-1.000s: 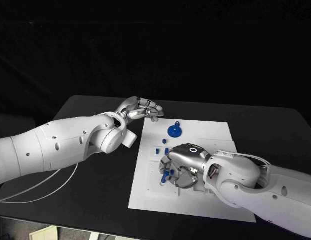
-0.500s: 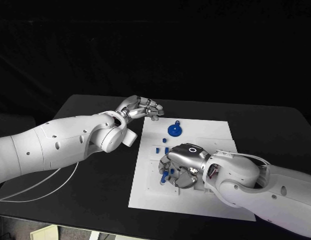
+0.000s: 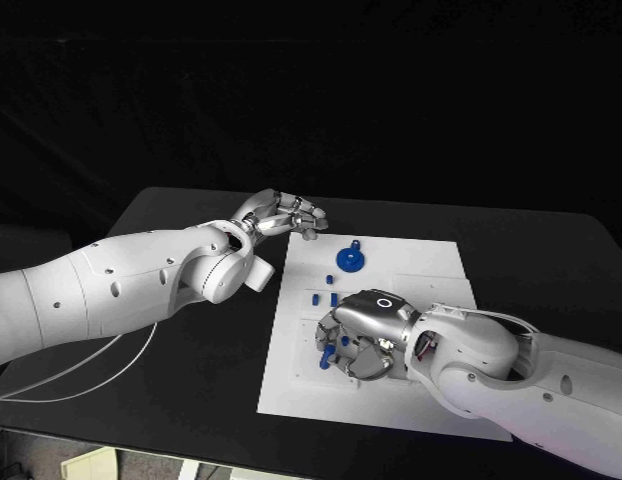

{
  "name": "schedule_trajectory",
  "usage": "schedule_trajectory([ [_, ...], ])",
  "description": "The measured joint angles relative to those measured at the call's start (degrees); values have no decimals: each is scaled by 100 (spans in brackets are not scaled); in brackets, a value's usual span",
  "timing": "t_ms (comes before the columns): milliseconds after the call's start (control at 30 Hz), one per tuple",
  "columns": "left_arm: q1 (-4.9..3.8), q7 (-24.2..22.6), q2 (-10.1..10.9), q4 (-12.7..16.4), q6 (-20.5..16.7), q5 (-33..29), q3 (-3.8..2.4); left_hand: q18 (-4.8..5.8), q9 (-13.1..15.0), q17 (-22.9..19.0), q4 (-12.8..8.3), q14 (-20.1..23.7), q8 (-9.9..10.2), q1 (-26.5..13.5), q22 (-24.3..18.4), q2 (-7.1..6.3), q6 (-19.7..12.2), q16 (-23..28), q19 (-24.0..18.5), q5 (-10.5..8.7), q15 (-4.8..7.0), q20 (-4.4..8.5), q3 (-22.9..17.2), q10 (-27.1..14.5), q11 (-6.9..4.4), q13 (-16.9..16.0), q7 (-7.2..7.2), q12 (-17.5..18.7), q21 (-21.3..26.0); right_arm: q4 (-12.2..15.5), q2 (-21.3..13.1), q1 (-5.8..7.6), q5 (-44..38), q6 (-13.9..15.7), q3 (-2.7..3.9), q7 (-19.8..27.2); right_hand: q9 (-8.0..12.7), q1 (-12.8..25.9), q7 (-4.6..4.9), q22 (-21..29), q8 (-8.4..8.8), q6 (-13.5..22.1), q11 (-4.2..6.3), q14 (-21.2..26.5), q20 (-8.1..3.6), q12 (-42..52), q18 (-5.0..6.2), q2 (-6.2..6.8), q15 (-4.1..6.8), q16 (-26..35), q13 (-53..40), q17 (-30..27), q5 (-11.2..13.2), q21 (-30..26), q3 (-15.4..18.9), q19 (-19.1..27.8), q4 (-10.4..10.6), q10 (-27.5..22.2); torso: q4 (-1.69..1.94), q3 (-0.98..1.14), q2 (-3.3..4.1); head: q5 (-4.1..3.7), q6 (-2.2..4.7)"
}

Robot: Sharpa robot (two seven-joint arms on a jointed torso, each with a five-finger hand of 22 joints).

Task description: Assemble the parts on the task board

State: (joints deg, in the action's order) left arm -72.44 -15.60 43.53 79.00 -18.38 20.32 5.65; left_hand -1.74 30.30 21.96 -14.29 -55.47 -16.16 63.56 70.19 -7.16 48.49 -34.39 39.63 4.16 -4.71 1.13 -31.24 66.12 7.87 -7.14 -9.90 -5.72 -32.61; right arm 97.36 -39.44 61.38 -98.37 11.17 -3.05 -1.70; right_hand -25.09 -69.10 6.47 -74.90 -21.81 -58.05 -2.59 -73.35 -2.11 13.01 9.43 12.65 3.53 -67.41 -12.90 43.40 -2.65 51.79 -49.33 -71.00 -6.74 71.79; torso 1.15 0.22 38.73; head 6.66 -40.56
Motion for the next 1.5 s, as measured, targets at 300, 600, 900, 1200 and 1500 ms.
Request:
schedule_trajectory([
  [300, 0, 1, 1, -3, 1, 0, 0, 0, 0, 2, 0, 0, 0, 0, -1, 0, 0, 0, 0, 0, 0, 0, 0, 0, 0, 0, 0, 0, 2, -10, 5, 0, -22, -8, 2, 4, -17, -7, 1, -5, 1, 3, 0, 0, -14, -4, -1, -6, 0, 0, 2, 0, 4, 0, -16, 30, -16, 0, -3, 0, -1, 10, -18],
  [600, 0, 3, 5, -3, 3, 0, 0, 0, -5, 9, 0, 0, 0, 23, 4, 23, 0, 0, 0, 0, 0, 0, 0, 0, 0, 0, 0, 0, 2, -22, 15, -19, -353, -9, -6, -32, -21, -7, -4, -4, 3, -26, 0, 0, -13, 6, -1, -6, 0, 0, -1, 0, 5, 0, -14, 30, -46, 0, -6, 5, -1, 14, -28],
  [900, 0, 5, 5, -3, 5, -1, 0, 0, -5, 15, 0, 0, 0, 23, 3, 23, 0, 0, 0, 0, 0, 0, 0, 0, 0, 0, 0, 0, 2, 15, 18, -26, -579, -23, -8, -70, -21, -7, -3, -3, 4, -26, 0, 0, -13, 14, -1, -6, 0, 0, -12, 1, 22, 0, -2, 30, -63, 0, -7, 7, -1, 14, -29],
  [1200, 0, 7, 3, -1, 6, -1, 0, 0, -5, 21, 0, 0, 0, 23, 3, 23, 0, 0, 0, 0, 0, 0, 0, 0, 0, 0, 0, 0, 1, 12, 86, -25, -666, -99, -4, -89, -14, -7, -3, -3, 8, -25, 0, 0, -12, 18, 0, -5, 0, 0, -14, 1, 23, 0, -1, 29, -64, 0, -6, 3, -1, 8, -27],
  [1500, 0, 9, 1, -1, 7, -1, 0, 0, -4, 26, 0, 0, 1, 23, 8, 23, 0, 22, 0, 0, 0, 0, 0, 0, 0, 0, 0, 0, 1, 51, 146, -14, -709, -171, -31, -118, -12, -7, -3, -2, -12, -25, 0, 0, -11, 18, -1, -4, 0, 0, -16, 1, -1, -1, -9, 29, -88, 0, -3, 1, -2, 3, -39],
])
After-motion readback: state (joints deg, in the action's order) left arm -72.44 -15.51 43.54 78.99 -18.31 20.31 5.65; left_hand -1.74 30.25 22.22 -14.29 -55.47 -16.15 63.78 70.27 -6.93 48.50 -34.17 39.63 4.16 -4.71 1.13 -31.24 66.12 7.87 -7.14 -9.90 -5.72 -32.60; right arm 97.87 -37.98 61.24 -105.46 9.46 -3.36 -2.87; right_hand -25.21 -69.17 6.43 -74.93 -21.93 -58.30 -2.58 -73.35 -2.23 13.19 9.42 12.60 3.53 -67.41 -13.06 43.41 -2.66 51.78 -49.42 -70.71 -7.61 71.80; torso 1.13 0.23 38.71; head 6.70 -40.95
